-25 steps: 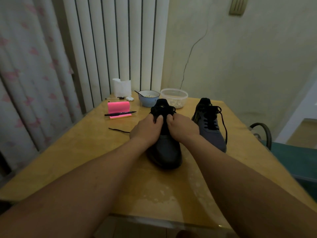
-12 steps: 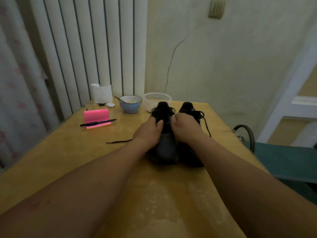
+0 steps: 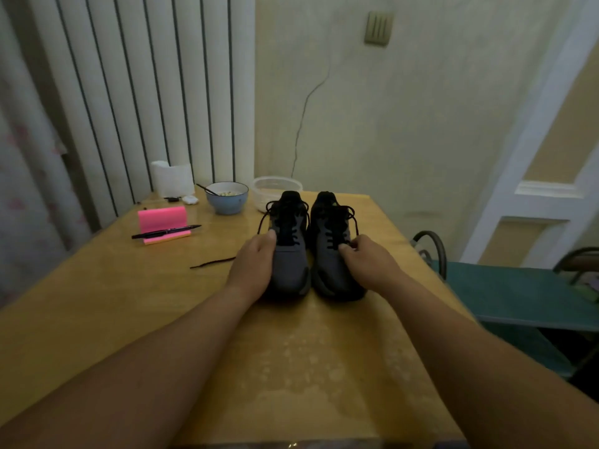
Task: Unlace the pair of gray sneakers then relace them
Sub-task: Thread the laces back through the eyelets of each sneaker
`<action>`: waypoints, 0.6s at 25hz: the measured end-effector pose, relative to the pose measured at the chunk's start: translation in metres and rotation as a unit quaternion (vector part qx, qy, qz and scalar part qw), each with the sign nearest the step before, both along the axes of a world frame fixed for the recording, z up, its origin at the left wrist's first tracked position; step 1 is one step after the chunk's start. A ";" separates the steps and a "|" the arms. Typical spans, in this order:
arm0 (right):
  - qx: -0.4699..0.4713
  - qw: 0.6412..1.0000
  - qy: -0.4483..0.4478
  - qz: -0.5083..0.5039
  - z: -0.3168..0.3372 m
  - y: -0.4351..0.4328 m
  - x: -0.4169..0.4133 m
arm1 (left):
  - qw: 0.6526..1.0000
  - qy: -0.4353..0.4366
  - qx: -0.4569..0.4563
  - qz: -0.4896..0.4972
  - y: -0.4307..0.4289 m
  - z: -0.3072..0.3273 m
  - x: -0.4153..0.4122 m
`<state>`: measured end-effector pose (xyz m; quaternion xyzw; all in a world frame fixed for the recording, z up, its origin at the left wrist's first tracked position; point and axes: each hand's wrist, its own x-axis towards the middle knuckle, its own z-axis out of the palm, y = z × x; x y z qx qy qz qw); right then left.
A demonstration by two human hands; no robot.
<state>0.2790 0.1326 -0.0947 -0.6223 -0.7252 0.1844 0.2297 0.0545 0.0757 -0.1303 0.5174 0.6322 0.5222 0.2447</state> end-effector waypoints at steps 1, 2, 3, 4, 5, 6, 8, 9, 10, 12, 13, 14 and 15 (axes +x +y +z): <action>0.008 1.000 0.006 -0.005 0.007 0.001 0.007 | 1.000 -0.005 0.005 0.007 -0.009 -0.003 -0.005; 0.040 0.999 0.006 -0.015 0.016 0.003 0.013 | 0.999 -0.014 0.006 0.031 -0.015 -0.008 -0.012; 0.091 0.996 -0.003 -0.018 0.025 0.007 0.016 | 0.997 -0.035 0.008 0.064 -0.020 -0.014 -0.019; 0.141 0.990 -0.018 -0.005 0.034 0.012 0.014 | 0.994 -0.060 0.014 0.089 -0.022 -0.018 -0.024; 0.174 0.984 -0.041 0.024 0.044 0.019 0.011 | 0.991 -0.083 0.020 0.102 -0.023 -0.019 -0.027; 0.186 0.977 -0.077 0.065 0.054 0.026 0.004 | 0.989 -0.102 0.026 0.108 -0.023 -0.019 -0.027; 0.161 0.959 -0.184 0.142 0.074 0.043 -0.014 | 0.985 -0.128 0.038 0.107 -0.022 -0.016 -0.025; 0.131 0.948 -0.238 0.167 0.081 0.054 -0.025 | 0.985 -0.134 0.041 0.104 -0.022 -0.016 -0.024; 0.094 0.935 -0.284 0.189 0.086 0.067 -0.038 | 0.984 -0.140 0.044 0.099 -0.021 -0.016 -0.023; 0.010 0.909 -0.353 0.220 0.095 0.088 -0.066 | 0.983 -0.147 0.048 0.097 -0.021 -0.018 -0.024; -0.019 0.895 -0.382 0.230 0.099 0.098 -0.079 | 0.983 -0.146 0.045 0.102 -0.021 -0.018 -0.024; -0.041 0.883 -0.403 0.236 0.104 0.105 -0.090 | 0.983 -0.145 0.039 0.104 -0.020 -0.017 -0.025; -0.059 0.877 -0.413 0.238 0.109 0.110 -0.098 | 0.984 -0.142 0.034 0.105 -0.019 -0.017 -0.025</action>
